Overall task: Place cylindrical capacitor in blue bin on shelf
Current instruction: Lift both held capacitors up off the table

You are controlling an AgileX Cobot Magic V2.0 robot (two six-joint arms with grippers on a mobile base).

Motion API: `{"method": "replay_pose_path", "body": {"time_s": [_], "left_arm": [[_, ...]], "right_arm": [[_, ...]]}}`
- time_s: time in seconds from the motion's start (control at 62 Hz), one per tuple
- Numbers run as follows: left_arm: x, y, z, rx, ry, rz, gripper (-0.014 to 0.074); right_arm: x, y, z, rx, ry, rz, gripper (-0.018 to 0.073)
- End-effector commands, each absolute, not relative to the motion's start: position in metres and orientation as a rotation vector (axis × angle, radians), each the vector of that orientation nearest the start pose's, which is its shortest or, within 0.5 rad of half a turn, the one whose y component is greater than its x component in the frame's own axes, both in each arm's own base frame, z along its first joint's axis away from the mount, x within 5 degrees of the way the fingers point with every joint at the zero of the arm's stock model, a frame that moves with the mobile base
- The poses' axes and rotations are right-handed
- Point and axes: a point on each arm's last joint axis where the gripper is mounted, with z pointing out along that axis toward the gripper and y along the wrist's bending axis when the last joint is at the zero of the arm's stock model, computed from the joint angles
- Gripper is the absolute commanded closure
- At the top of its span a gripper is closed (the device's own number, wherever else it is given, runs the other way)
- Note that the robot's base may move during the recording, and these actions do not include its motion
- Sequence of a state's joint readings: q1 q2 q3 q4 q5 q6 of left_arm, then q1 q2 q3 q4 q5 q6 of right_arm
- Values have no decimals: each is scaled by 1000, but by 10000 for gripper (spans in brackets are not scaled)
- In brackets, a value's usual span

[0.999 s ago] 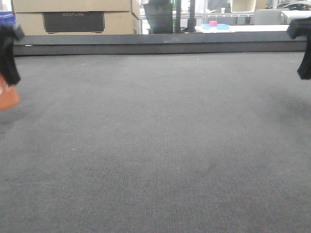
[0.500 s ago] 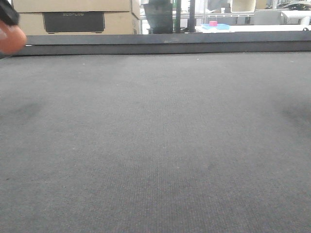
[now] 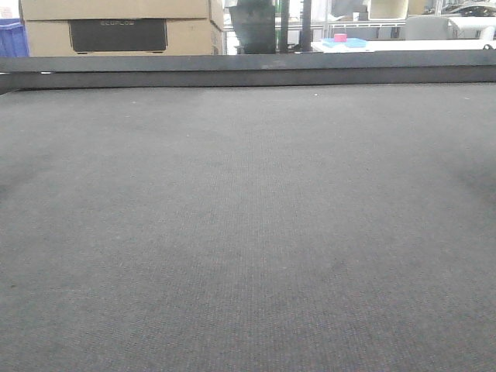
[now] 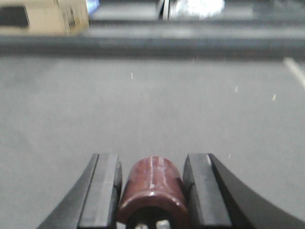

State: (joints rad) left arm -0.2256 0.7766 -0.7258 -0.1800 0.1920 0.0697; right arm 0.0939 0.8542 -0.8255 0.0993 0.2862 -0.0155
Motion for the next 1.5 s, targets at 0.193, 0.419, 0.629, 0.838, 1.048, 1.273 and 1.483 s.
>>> {"method": "replay_pose_path", "body": {"time_s": [0.193,0.419,0.629,0.838,1.048,1.273,1.483], "left_arm": [[96,-24,393,148,1455,-242,707],[81,-19,397,155,1405,-193,707],[82,-9,395,67,1433,-99,707],[74,-4,397,-11,1409,-86,707],[62,-4,399,-9,1374,-87,707],[51,-3,401,-6,1337,-83,707],[51,-3,401,-6,1337,-83,707]], "right_arm": [[133,15,399,-42,1678,148,722],[112,13,408,-43,1608,151,722],[106,13,411,-43,1586,151,722],[106,13,411,-35,1587,167,722],[102,13,413,-28,1570,182,722],[83,11,421,-26,1482,184,722],[78,11,423,-26,1460,184,722]]}}
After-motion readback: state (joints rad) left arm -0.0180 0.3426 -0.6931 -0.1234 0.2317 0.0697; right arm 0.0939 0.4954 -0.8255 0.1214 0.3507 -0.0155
